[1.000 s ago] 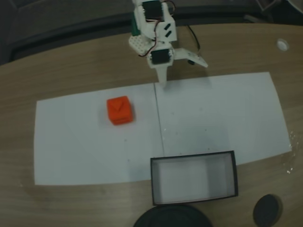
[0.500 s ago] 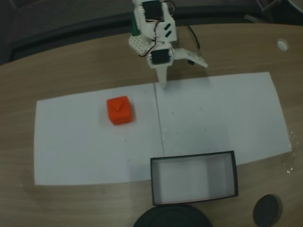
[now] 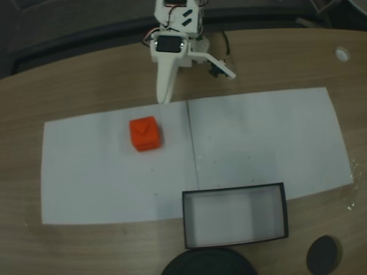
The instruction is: Grab a orange square and put it in the box.
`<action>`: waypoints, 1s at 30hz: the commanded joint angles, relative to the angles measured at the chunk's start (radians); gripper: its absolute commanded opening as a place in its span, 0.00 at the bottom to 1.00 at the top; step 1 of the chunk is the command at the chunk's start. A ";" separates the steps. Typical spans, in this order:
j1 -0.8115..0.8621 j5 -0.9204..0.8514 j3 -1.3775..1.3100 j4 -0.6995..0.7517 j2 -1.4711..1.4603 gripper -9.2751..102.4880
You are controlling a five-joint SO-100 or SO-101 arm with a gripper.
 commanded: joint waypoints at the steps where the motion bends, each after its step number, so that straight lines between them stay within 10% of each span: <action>1: 0.043 0.002 -0.121 -0.015 -0.123 0.40; 18: 0.115 0.006 -0.954 0.387 -1.276 0.44; 30: 0.232 -0.075 -1.068 0.454 -1.660 0.44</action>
